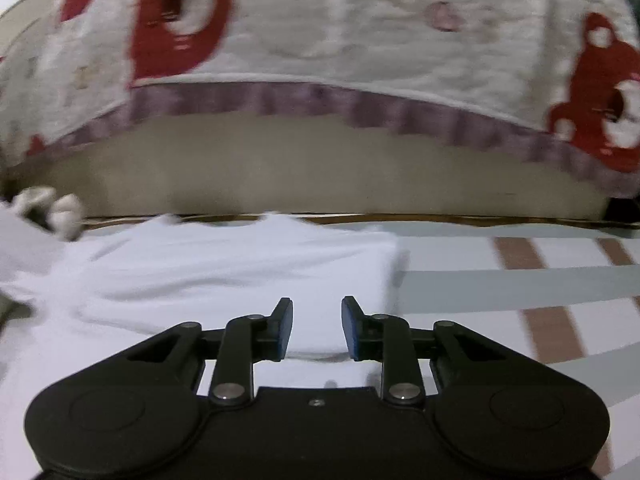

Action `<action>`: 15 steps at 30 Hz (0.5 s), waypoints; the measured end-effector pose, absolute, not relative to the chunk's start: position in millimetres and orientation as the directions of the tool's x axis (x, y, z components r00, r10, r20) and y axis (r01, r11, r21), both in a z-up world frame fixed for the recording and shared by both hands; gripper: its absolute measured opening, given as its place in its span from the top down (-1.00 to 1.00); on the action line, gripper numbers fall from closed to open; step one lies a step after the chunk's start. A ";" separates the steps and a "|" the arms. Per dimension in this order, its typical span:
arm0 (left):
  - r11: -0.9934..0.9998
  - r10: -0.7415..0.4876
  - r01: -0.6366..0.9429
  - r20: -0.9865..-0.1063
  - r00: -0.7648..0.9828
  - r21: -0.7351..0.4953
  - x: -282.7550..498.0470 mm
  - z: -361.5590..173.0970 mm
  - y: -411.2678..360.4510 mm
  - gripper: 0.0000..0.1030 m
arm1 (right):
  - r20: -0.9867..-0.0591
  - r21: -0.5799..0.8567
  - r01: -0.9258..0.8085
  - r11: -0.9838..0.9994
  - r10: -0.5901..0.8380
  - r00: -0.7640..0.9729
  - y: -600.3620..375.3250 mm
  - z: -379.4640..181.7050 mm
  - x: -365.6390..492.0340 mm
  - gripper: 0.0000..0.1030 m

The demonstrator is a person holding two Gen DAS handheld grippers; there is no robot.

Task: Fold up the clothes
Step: 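Fold the held shirt side over the body with the left gripper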

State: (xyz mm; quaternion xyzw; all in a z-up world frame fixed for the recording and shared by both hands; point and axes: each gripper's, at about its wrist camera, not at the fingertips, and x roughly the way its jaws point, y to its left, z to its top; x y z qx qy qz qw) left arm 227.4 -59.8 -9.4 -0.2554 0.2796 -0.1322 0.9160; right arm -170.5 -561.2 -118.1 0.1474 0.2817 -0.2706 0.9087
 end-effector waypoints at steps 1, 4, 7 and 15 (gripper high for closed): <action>0.834 -0.386 0.099 -0.446 0.807 -0.543 233.1 -10.8 -58.1 0.23 | -0.597 0.111 0.549 0.828 -0.387 0.703 -553.2 -118.0 -165.0 0.34; 0.866 -0.347 0.046 -0.531 0.773 -0.498 259.6 -21.9 -65.0 0.20 | -0.610 0.066 0.478 0.876 -0.343 0.714 -529.6 -117.6 -151.4 0.34; 0.865 -0.313 -0.009 -0.553 0.772 -0.502 278.7 -31.2 -63.7 0.07 | -0.620 0.051 0.435 0.899 -0.313 0.720 -514.3 -116.5 -142.0 0.34; 0.880 -0.286 0.012 -0.508 0.812 -0.475 291.7 -32.2 -60.3 0.95 | -0.595 -0.124 0.353 0.927 -0.354 0.721 -499.3 -113.4 -134.0 0.15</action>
